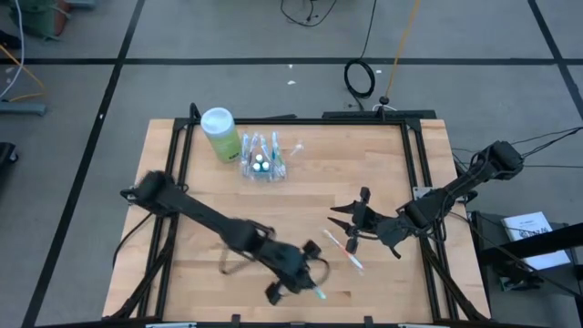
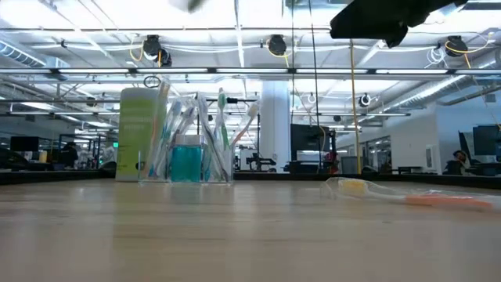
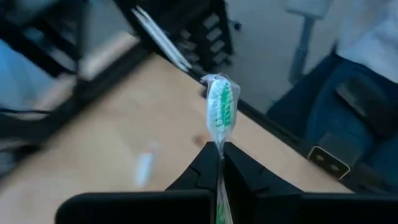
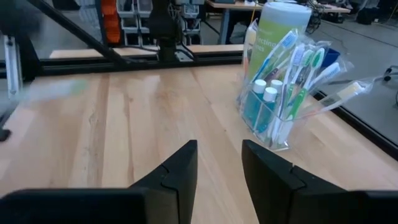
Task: Pick & Place toothbrushing station
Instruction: Put the green toothbrush into the transparent organizer
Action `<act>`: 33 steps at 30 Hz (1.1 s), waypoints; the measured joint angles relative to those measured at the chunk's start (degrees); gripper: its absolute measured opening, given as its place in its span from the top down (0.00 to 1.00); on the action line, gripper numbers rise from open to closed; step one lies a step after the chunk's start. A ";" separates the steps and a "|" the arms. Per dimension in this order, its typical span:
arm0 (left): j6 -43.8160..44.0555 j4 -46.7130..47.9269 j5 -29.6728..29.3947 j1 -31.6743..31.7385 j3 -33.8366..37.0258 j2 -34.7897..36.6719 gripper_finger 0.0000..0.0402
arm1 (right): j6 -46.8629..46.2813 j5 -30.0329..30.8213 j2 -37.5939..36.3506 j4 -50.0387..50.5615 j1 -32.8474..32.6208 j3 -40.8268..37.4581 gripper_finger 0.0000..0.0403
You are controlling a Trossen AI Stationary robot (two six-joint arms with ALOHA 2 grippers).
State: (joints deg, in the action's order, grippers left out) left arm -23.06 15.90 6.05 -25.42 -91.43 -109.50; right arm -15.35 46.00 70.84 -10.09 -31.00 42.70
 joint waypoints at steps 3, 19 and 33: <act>-1.34 0.73 -3.70 0.20 4.39 8.29 0.99 | 0.08 0.00 -0.68 -0.48 0.02 0.00 0.71; -3.13 -61.63 -14.50 11.18 63.89 47.57 0.97 | 5.60 0.26 -2.09 -2.53 4.63 0.00 0.71; -0.50 -89.25 -14.77 29.04 82.67 45.68 0.99 | 5.58 0.24 -2.09 -2.09 9.57 0.02 0.71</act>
State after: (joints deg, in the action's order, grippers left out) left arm -23.56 -73.35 -8.72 3.62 -8.76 -63.82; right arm -9.77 46.24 68.75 -12.19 -21.44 42.72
